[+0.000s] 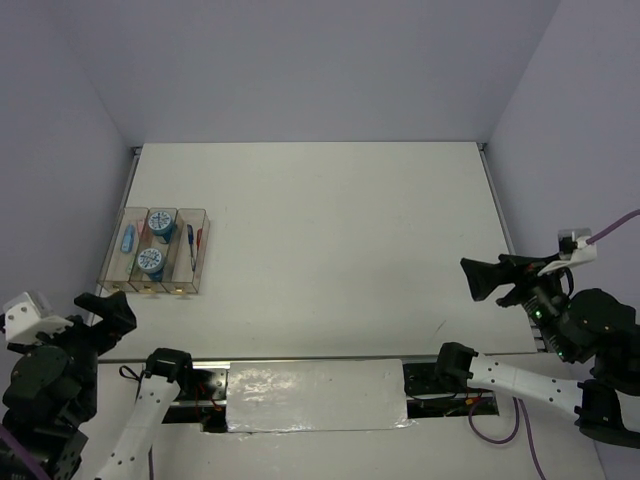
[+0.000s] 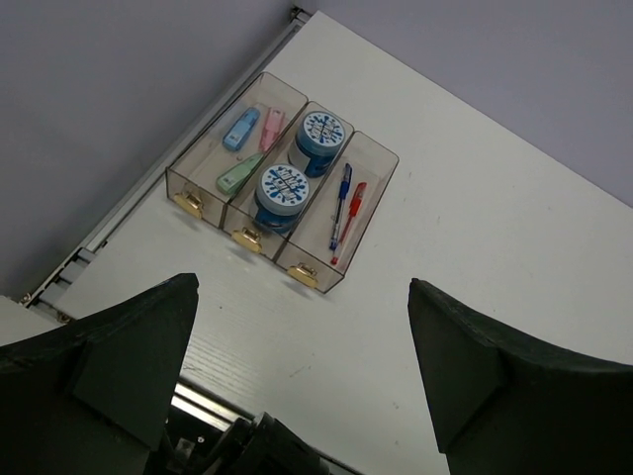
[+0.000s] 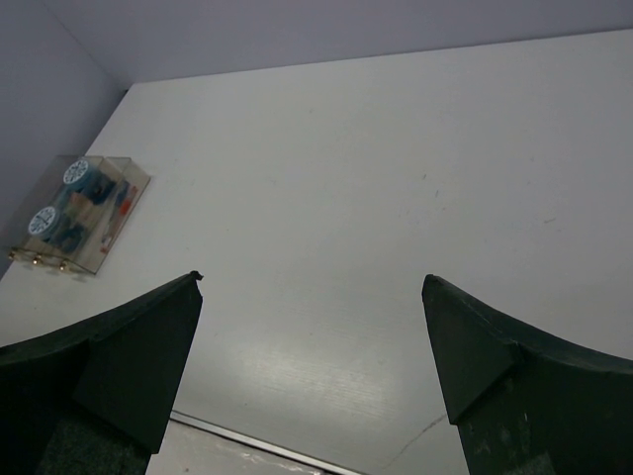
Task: Sort the stationery into containers
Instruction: Reset both arms
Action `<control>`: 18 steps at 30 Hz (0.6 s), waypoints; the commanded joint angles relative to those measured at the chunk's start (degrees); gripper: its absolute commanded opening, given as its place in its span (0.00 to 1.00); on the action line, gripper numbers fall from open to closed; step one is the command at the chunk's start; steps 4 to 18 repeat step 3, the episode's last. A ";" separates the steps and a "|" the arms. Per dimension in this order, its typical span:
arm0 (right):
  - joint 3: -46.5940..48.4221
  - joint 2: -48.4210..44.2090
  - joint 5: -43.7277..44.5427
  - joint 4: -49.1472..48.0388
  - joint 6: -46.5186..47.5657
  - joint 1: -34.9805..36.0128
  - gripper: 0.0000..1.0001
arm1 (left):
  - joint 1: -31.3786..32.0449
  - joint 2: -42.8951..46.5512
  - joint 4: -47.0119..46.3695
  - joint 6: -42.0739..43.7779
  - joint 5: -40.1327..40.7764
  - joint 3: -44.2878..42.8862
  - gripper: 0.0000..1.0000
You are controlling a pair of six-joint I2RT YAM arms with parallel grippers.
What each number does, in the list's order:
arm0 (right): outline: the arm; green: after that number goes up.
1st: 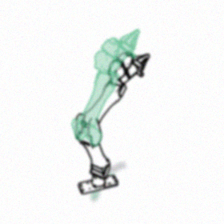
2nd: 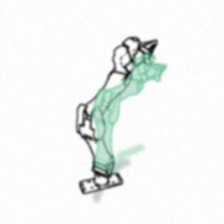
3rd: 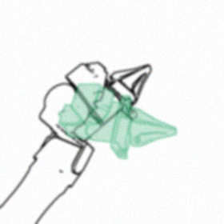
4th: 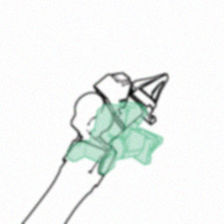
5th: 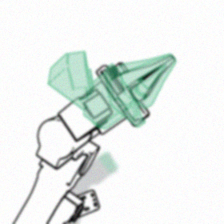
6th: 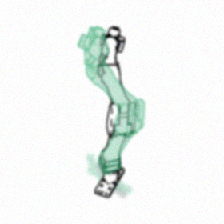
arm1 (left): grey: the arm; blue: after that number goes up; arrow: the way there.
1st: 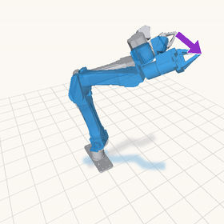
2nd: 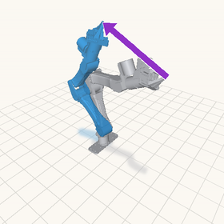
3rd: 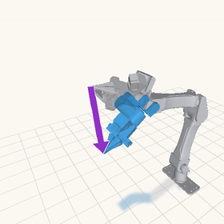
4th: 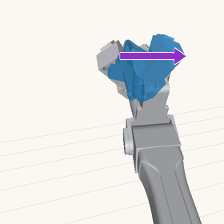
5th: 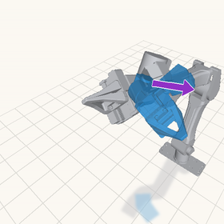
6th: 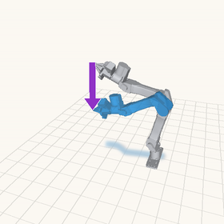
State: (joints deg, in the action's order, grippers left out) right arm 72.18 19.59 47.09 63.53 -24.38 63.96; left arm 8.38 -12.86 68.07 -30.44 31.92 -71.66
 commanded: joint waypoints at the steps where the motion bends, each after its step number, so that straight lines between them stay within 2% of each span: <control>1: -1.42 0.62 -0.33 -3.85 0.04 0.02 1.00 | 0.67 -0.23 -0.92 -0.50 1.21 0.03 0.99; 18: -2.04 0.01 -0.33 -4.29 -0.31 -0.07 1.00 | 0.67 -0.50 -1.54 0.02 0.86 0.29 0.99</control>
